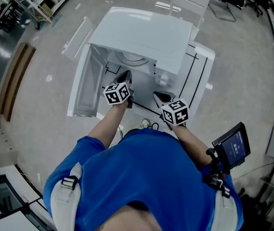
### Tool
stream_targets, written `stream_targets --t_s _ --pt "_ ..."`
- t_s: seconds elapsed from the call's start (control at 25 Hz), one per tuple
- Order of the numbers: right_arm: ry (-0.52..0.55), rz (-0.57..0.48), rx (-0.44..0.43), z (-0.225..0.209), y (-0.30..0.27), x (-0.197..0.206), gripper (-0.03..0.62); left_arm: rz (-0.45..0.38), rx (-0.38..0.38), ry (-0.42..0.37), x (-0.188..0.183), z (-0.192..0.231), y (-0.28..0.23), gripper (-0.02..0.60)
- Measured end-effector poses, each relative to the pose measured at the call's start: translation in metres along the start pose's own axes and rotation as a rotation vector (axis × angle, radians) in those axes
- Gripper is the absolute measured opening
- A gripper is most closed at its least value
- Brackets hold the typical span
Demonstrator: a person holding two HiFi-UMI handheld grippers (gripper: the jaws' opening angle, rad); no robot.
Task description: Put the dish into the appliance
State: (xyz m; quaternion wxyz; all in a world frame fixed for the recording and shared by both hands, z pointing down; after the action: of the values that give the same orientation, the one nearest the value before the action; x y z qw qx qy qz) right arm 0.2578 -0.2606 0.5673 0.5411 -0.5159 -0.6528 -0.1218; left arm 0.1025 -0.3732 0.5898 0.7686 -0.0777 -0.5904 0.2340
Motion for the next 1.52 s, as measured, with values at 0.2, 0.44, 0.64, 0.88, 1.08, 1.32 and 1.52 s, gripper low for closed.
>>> stream_targets --t_s 0.2,0.44,0.64,0.88,1.08,1.32,1.52 --pt "0.008 0.002 -0.012 0.005 0.007 0.009 0.000 -0.023 0.017 0.017 0.008 -0.011 0.025 0.008" --pt "0.015 0.006 -0.033 0.023 0.027 0.018 0.000 -0.036 0.023 0.022 0.019 -0.028 0.074 0.008" --pt "0.017 0.010 -0.037 0.027 0.024 0.023 0.000 -0.034 0.023 0.020 0.027 -0.024 0.090 0.008" --pt "0.023 0.012 -0.038 0.033 0.022 0.023 0.000 -0.036 0.020 0.020 0.029 -0.021 0.104 0.008" --pt "0.032 0.012 -0.035 0.038 0.019 0.023 0.000 -0.045 0.024 0.021 0.027 -0.018 0.109 0.006" --pt "0.037 0.015 -0.029 0.037 0.019 0.025 0.000 -0.047 0.034 0.025 0.029 -0.021 0.106 0.008" --pt "0.040 0.016 -0.026 0.035 0.020 0.025 0.000 -0.049 0.042 0.027 0.029 -0.023 0.104 0.008"
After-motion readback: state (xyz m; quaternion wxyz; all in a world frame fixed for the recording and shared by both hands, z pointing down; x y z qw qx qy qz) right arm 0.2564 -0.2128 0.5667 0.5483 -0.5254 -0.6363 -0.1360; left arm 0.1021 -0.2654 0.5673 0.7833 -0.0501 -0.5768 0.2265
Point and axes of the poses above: the fingertips, and each gripper's own axes: y backward along the fingers, z to its left, x out of its underside, the point moved 3 cm from there along y, backward along the fingers, and after that the axes turned 9 degrees about -x, right-handed, at the moved point
